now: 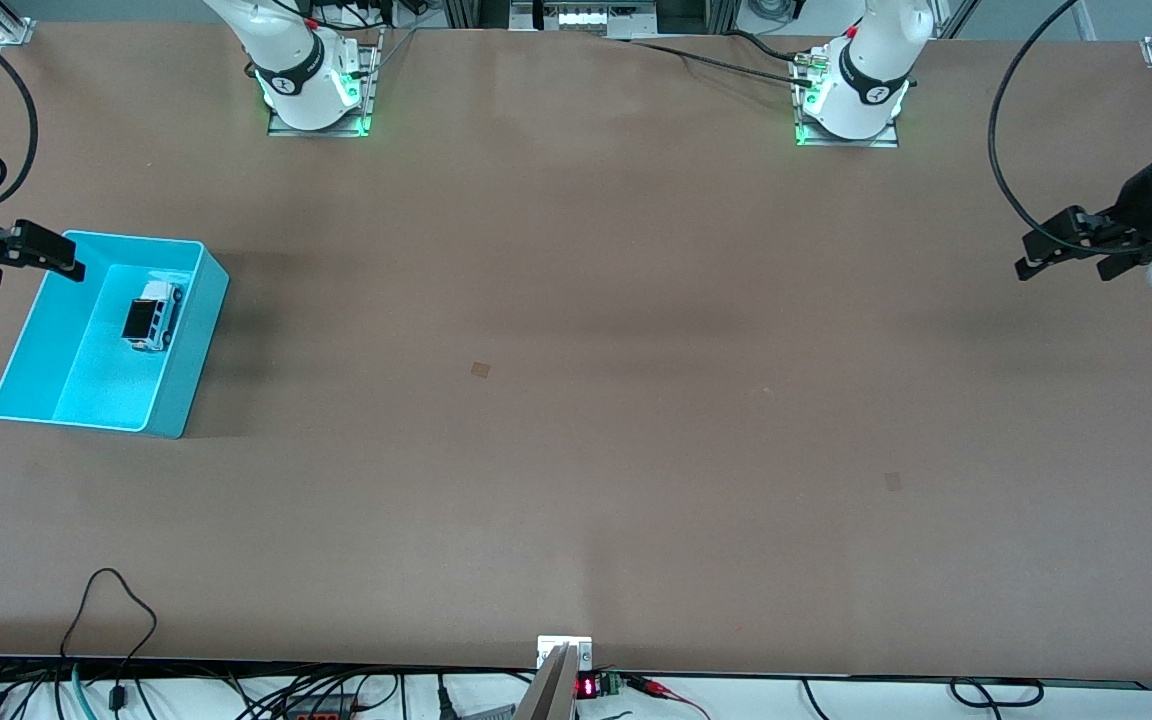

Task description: Wind and store white jeep toy

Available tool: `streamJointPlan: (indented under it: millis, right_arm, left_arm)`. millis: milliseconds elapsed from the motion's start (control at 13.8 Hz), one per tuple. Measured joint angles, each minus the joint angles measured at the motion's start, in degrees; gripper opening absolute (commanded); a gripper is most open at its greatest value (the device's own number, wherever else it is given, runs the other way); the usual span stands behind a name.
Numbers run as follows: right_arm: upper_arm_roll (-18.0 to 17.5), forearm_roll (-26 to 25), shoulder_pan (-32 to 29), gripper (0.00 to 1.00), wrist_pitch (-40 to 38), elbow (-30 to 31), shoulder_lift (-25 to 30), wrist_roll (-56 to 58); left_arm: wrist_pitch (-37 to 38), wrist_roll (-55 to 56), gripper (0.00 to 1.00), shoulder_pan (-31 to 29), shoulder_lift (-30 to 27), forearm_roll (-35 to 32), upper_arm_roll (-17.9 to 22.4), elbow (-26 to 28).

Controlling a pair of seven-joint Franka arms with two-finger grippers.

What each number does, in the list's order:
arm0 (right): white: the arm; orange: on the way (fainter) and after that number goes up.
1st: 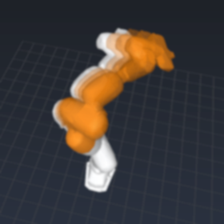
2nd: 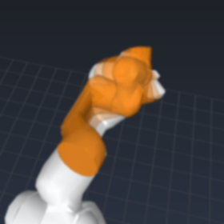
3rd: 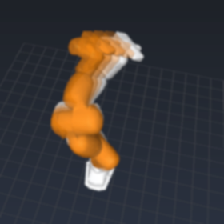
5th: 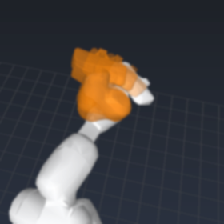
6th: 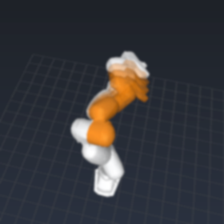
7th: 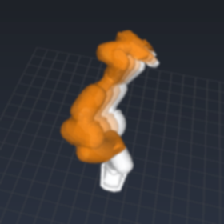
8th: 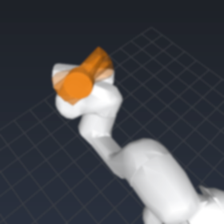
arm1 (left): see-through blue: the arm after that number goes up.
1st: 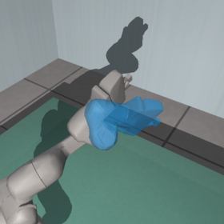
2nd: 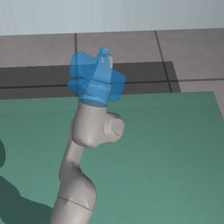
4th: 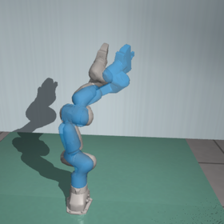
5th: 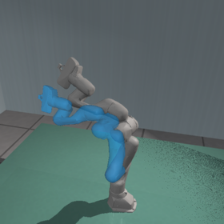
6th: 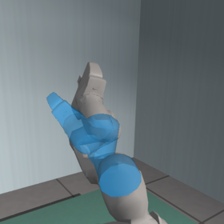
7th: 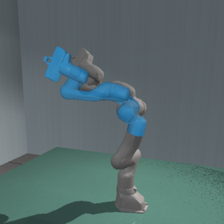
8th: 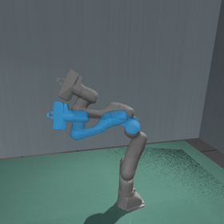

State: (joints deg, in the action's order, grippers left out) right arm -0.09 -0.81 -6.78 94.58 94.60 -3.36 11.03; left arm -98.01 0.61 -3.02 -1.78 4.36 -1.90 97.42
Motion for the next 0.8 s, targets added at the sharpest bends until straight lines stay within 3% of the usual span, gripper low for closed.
streamJointPlan:
  millis: [218,798]
  right_arm:
    - [5.28,0.0,4.52,1.0,-2.58,-1.53,0.01,0.0]
    - [5.66,0.0,5.27,1.0,-3.56,-2.04,-0.23,-2.6]
  left_arm:
    - [1.74,0.0,1.0,-0.15,-0.06,0.0,-0.06,-0.05]
    - [3.93,0.0,1.0,-0.45,-0.01,-2.25,-0.12,0.03]
